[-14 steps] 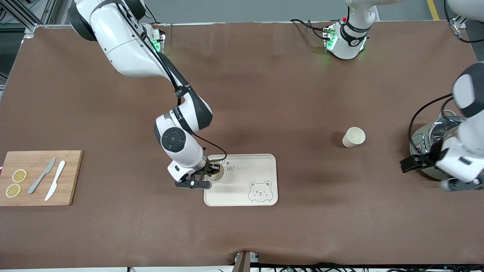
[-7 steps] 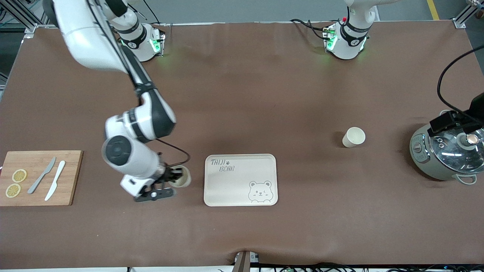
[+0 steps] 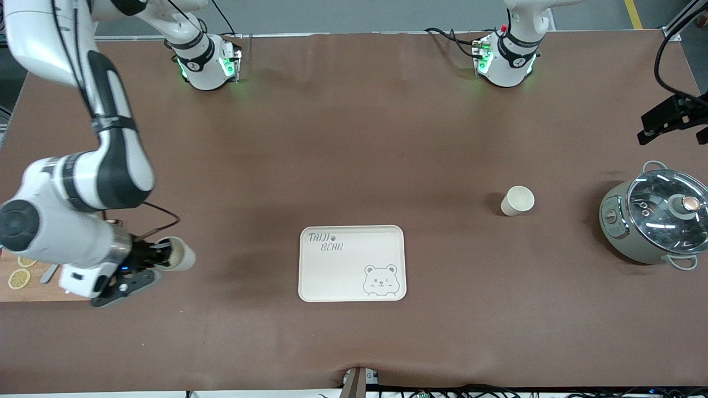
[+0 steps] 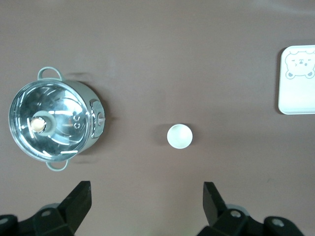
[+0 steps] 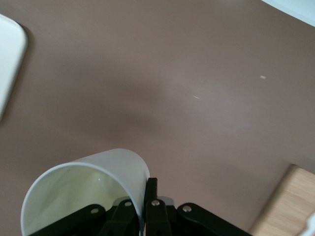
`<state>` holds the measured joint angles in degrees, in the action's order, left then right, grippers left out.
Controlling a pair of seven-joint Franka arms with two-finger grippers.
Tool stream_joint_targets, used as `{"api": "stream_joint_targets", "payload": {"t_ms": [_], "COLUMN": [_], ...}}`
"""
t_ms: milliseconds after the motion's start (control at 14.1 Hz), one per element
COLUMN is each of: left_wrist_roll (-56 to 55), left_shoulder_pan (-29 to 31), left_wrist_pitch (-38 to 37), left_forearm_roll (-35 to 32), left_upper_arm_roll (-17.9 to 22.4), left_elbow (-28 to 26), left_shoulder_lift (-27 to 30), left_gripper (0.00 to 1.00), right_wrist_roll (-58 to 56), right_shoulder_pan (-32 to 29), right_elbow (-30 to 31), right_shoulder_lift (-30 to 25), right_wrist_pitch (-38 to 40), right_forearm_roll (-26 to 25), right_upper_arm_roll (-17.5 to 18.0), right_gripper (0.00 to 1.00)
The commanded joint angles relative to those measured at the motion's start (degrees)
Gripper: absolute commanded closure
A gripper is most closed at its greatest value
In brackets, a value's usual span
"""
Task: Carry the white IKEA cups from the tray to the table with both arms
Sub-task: 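Carry the cup with the right gripper toward the cutting board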
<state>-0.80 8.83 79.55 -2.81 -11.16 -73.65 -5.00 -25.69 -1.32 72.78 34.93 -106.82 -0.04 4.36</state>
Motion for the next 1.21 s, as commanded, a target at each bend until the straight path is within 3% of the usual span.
{"api": "stream_joint_targets", "payload": {"t_ms": [0, 71, 142, 213, 284, 640, 924, 1137], "left_wrist_roll": [0.45, 0.27, -0.08, -0.17, 0.27, 0.88, 1.15, 1.06], "left_shoulder_pan": [0.57, -0.56, -5.45, -12.72, -14.88, -14.64, -14.37, -14.37], "left_wrist_pitch": [-0.62, -0.62, -0.88, -1.84, -2.03, -1.94, -1.33, 4.98], "left_forearm_roll": [1.14, 1.14, 1.06, 1.32, 2.02, 3.16, 7.56, 7.03], "left_upper_arm_roll": [-0.09, 0.17, 4.09, 13.00, 15.61, 15.38, 15.73, 15.90], "left_elbow": [-1.58, -1.58, -2.02, -2.72, -2.72, -2.46, -2.55, -2.55], "left_shoulder_lift": [0.87, 0.52, 0.60, 1.04, 1.39, 1.57, 1.92, 1.22], "left_gripper": [0.00, 0.00, 0.00, 0.00, 0.00, 0.00, 0.00, 0.00], "right_wrist_roll": [-8.22, -8.76, -8.85, -8.77, -8.77, -8.77, -8.42, -7.80], "right_shoulder_pan": [-5.35, -6.67, -7.46, -7.99, -8.17, -8.17, -8.00, -7.65], "right_elbow": [2.10, 2.98, 4.64, 6.57, 8.42, 16.86, 17.57, 19.06], "right_shoulder_lift": [-0.74, -0.66, -0.65, -0.65, -0.48, 0.13, 2.77, 3.91], "right_wrist_pitch": [-0.58, -1.54, -3.47, -5.83, -8.56, -21.22, -24.74, -29.05], "right_forearm_roll": [0.13, 0.04, -0.04, -0.04, -0.04, 0.13, 0.31, 0.39], "right_upper_arm_roll": [1.17, 1.17, 1.17, 1.09, 1.17, 1.17, 1.26, 1.44], "right_gripper": [1.00, 1.00, 1.00, 1.00, 1.00, 1.00, 1.00, 1.00]}}
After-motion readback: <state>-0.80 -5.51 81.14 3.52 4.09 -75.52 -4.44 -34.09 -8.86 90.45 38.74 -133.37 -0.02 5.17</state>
